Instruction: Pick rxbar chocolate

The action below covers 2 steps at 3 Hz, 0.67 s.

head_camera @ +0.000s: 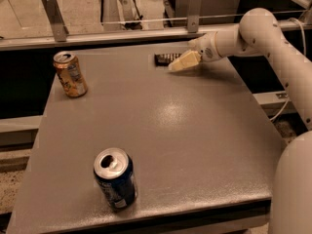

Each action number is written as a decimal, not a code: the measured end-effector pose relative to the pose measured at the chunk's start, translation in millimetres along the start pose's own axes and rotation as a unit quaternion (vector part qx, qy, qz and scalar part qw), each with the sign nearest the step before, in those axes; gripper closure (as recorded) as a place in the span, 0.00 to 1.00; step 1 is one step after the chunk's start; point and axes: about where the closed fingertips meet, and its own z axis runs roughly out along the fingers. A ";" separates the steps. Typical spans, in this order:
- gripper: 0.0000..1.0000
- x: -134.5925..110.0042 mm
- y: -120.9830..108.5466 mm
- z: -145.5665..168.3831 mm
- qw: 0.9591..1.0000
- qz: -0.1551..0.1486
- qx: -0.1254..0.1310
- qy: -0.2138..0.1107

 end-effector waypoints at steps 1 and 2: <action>0.40 1.5 -0.2 5.2 1.000 -0.005 -0.002 0.004; 0.64 2.8 2.6 10.7 1.000 -0.007 -0.007 0.005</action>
Offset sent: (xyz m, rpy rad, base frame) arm 0.0019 0.0061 -0.0080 -0.0157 -0.0020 0.0198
